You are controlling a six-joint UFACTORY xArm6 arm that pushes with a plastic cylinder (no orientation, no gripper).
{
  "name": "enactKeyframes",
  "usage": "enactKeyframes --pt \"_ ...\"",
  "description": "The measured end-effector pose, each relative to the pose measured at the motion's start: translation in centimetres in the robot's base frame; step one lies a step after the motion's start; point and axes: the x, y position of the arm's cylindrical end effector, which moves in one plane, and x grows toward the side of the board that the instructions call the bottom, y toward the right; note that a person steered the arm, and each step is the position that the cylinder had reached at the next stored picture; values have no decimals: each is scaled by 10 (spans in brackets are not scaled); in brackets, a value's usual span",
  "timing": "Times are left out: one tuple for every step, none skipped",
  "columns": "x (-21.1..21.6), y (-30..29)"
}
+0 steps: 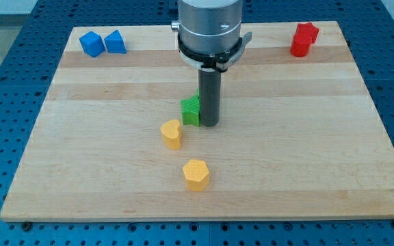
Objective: Move the heart towards the bottom left
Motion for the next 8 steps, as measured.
enactKeyframes --pt "0 0" --pt "14 0" --pt "34 0" --pt "34 -15" --pt "34 -40" --pt "33 -69" --pt "30 -100" --pt "20 -122"
